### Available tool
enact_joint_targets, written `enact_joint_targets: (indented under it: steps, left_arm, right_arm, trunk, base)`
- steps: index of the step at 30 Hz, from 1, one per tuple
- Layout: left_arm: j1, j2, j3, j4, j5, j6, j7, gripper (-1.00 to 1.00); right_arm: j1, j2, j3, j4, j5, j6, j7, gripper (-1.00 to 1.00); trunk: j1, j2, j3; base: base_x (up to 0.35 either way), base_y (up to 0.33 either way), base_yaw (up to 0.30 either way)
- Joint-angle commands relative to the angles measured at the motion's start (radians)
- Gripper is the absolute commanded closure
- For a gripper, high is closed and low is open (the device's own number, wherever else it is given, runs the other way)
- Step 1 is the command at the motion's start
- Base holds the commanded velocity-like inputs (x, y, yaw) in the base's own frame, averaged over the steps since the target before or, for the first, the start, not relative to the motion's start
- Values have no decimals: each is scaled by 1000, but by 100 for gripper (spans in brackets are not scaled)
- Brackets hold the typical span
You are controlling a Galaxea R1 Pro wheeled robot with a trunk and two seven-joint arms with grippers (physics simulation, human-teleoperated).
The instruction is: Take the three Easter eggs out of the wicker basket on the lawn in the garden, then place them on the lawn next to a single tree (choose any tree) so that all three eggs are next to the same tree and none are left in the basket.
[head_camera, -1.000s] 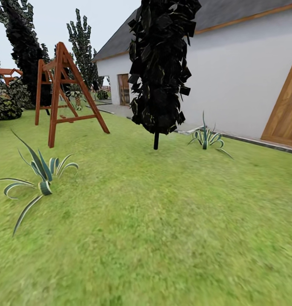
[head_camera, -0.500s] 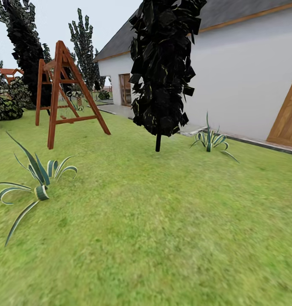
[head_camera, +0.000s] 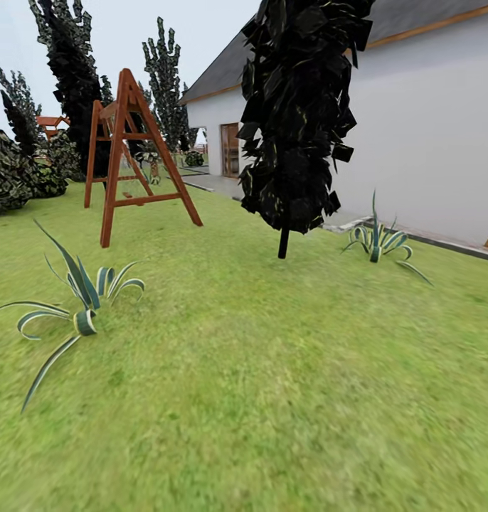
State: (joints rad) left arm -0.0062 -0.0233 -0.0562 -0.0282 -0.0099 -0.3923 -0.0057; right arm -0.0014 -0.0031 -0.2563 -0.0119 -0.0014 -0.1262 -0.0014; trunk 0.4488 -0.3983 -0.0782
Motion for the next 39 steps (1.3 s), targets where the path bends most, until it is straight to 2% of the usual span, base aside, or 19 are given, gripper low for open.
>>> enact_joint_targets:
  steps: [1,13,27,39]
  left_arm:
    - [-1,0,-5,1,-1,-3,1,-100]
    - [-1,-1,-5,1,-1,-3,1,-100]
    - [-1,-1,-4,1,-1,-3,1,-100]
    - [-1,-1,-5,1,-1,-3,1,-100]
  right_arm:
    - [0,0,-3,0,0,-3,0,-100]
    - [0,0,-3,0,0,-3,0,-100]
    - [0,1,-3,0,0,-3,0,-100]
    - [0,0,-3,0,0,-3,0,-100]
  trunk:
    - [1,-2,-2]
    - [1,-2,-2]
    - [1,-2,-2]
    - [1,-2,-2]
  base:
    - [340,0,27]
    - [340,0,13]
    - [340,0,178]
    - [340,-46,28]
